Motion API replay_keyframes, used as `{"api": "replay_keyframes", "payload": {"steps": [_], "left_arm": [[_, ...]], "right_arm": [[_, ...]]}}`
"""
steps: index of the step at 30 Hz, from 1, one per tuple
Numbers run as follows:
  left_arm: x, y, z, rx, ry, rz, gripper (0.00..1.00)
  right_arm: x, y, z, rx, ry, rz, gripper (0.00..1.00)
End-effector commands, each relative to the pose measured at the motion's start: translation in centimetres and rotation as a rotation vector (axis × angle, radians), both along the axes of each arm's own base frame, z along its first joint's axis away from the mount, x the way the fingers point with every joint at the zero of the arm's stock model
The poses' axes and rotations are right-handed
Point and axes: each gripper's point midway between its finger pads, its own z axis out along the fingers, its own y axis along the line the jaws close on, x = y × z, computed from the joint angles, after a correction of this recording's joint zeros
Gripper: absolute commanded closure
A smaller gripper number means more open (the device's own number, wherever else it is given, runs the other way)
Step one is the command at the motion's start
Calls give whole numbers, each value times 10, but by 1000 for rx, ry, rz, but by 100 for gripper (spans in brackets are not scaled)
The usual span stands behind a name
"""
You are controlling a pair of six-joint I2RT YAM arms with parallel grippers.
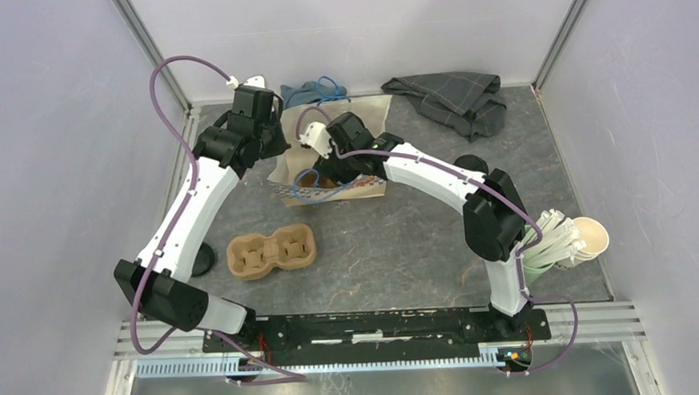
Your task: Pack the takeout coffee
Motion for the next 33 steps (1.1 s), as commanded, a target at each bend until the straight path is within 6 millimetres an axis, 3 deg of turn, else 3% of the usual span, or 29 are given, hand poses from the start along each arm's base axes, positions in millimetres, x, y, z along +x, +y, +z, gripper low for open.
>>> {"api": "replay_keyframes", "payload": {"steps": [1, 6, 9, 14, 20, 24, 33], "left_arm": [[1, 7, -3, 65, 35, -16, 98], [6, 3, -7, 67, 49, -22, 98], [8, 3, -8, 72, 52, -23, 98], [5, 4, -11, 67, 65, -16, 98], [-4, 6, -24, 43, 102, 20, 98], [-10, 8, -32, 26, 115, 37, 98], [-20, 4, -29, -47, 66, 28, 98]], "right_arm": [[-45, -54, -125, -202, 337, -59, 37], [-37, -60, -134, -199, 349, -85, 36], [-32, -48, -122, -140, 355, -71, 33], [-15, -32, -71, -54, 283, -87, 22], [-14, -34, -12, 14, 224, -135, 2], [-18, -32, 26, 53, 204, -153, 2], [-37, -21, 102, 131, 83, -155, 2]]}}
